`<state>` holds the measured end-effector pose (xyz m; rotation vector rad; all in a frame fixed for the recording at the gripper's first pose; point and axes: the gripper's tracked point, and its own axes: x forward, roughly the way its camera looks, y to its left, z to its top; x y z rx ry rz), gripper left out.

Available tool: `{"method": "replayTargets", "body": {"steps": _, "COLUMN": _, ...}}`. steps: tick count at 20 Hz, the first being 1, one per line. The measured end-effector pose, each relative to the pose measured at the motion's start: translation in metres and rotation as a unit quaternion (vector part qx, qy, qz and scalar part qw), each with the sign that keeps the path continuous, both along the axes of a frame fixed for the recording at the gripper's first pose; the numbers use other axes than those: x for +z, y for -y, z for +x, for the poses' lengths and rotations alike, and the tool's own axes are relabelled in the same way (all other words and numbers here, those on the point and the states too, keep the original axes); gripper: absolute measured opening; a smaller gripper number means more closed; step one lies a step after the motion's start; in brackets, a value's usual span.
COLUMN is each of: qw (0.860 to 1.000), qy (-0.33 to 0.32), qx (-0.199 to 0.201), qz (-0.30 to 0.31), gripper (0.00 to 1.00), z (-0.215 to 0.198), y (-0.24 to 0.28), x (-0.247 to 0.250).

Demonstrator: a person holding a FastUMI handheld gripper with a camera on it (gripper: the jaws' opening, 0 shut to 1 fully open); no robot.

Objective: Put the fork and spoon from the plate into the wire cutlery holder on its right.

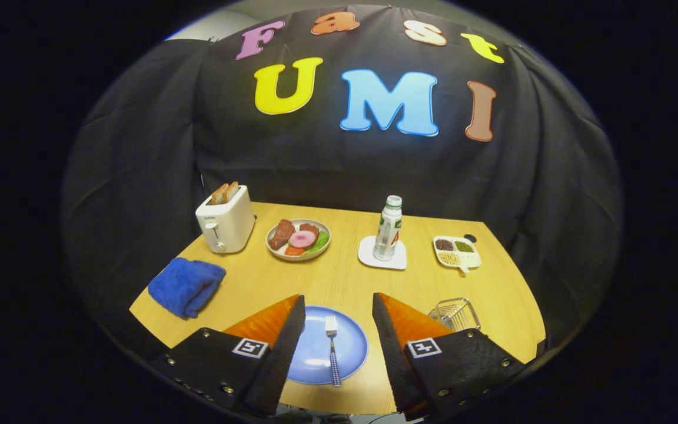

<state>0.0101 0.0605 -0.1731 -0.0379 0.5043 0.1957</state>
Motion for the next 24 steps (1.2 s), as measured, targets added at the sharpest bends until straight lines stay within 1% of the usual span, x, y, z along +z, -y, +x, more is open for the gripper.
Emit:
{"method": "replayTargets", "body": {"steps": 1, "qw": 1.0, "qy": -0.015, "qx": 0.006, "qz": 0.002, "gripper": 0.61, "z": -0.001, "y": -0.002, "x": -0.007}}
{"method": "replayTargets", "body": {"steps": 4, "qw": 0.998, "qy": -0.059, "qx": 0.025, "qz": 0.005, "gripper": 0.6, "z": -0.01, "y": -0.009, "x": -0.029}}
{"method": "replayTargets", "body": {"steps": 5, "qw": 0.997, "qy": -0.072, "qx": 0.015, "qz": -0.012, "gripper": 0.6, "z": -0.012, "y": 0.0, "x": -0.037}}
{"method": "replayTargets", "body": {"steps": 6, "qw": 0.996, "qy": -0.084, "qx": 0.005, "qz": -0.023, "gripper": 0.37, "z": -0.015, "y": 0.004, "x": -0.043}}
{"method": "replayTargets", "body": {"steps": 7, "qw": 0.995, "qy": -0.095, "qx": 0.008, "qz": -0.018, "gripper": 0.14, "z": -0.014, "y": -0.001, "x": -0.052}}
{"method": "replayTargets", "body": {"steps": 9, "qw": 0.992, "qy": -0.122, "qx": 0.007, "qz": -0.012, "gripper": 0.14, "z": -0.016, "y": -0.003, "x": -0.067}}
{"method": "replayTargets", "body": {"steps": 15, "qw": 0.983, "qy": -0.173, "qx": 0.015, "qz": -0.055, "gripper": 0.14, "z": -0.017, "y": -0.005, "x": -0.101}}
{"method": "replayTargets", "body": {"steps": 18, "qw": 0.979, "qy": -0.192, "qx": 0.021, "qz": -0.064, "gripper": 0.14, "z": -0.018, "y": -0.012, "x": -0.114}}
{"method": "replayTargets", "body": {"steps": 19, "qw": 0.978, "qy": -0.195, "qx": 0.024, "qz": -0.07, "gripper": 0.24, "z": -0.018, "y": -0.014, "x": -0.117}}
{"method": "replayTargets", "body": {"steps": 24, "qw": 0.971, "qy": -0.22, "qx": 0.021, "qz": -0.095, "gripper": 0.25, "z": -0.017, "y": -0.011, "x": -0.137}}
